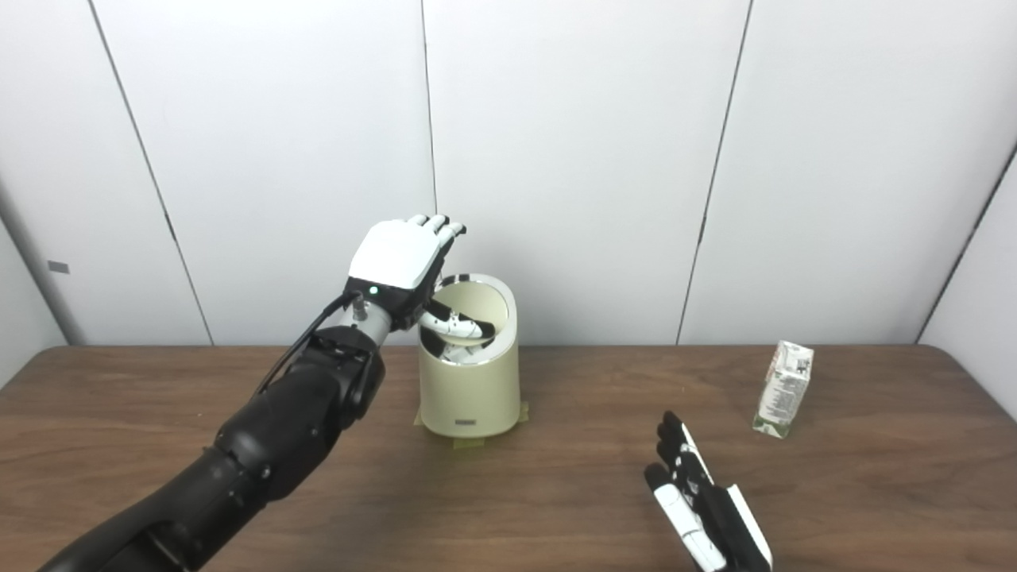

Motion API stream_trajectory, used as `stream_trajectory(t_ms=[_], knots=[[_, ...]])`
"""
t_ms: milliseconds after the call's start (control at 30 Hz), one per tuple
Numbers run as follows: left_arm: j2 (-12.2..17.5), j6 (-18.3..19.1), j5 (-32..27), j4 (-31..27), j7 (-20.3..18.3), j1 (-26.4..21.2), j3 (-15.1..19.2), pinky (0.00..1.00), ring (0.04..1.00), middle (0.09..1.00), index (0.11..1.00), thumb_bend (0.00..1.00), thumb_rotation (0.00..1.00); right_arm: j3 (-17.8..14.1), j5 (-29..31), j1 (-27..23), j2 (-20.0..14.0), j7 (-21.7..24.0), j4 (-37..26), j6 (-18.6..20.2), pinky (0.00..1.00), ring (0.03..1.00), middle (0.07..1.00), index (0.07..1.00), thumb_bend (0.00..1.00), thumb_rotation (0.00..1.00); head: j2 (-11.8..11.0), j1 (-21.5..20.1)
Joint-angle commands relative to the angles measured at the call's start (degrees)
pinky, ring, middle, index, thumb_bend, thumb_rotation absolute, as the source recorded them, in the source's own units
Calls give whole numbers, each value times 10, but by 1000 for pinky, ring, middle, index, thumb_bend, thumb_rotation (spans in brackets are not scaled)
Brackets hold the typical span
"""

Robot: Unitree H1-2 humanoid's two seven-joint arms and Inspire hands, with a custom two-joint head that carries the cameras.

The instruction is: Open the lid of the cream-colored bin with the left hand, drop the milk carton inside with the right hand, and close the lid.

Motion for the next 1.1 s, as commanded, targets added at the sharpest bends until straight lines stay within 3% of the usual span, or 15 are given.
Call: stream_trajectory(t_ms=[0,233,633,833,967,1033,1067], knots=[[36,9,20,45,-25,25,-13,855,908,921,893,849,0,-5,13,-14,-4,7,-22,-8,984,1000,1000,1000,656,716,0,0],[33,10,21,57,-31,17,-21,878,917,933,906,860,0,-4,4,-15,-2,-3,-24,-2,968,1000,1000,1000,683,740,0,-1],[34,3,15,102,5,12,-37,874,917,931,904,859,0,-7,14,-21,-2,2,-16,-7,987,1000,1000,1000,706,733,-3,-1],[41,2,8,81,-3,10,-31,876,912,932,918,887,0,-7,15,-22,-3,4,-13,-10,983,1000,1000,1000,704,731,-5,4],[42,3,-56,18,-27,16,24,903,920,919,914,882,0,-5,13,-20,-3,5,-13,-13,986,1000,1000,1000,690,739,-3,3],[33,3,-127,-23,-57,24,80,919,935,923,912,865,0,-6,11,-18,-3,4,-16,-12,989,1000,1000,1000,687,738,0,3],[18,18,-209,-53,-90,27,142,921,940,927,912,856,0,-7,13,-17,-2,2,-16,-9,989,1000,1000,1000,685,737,-1,3]])
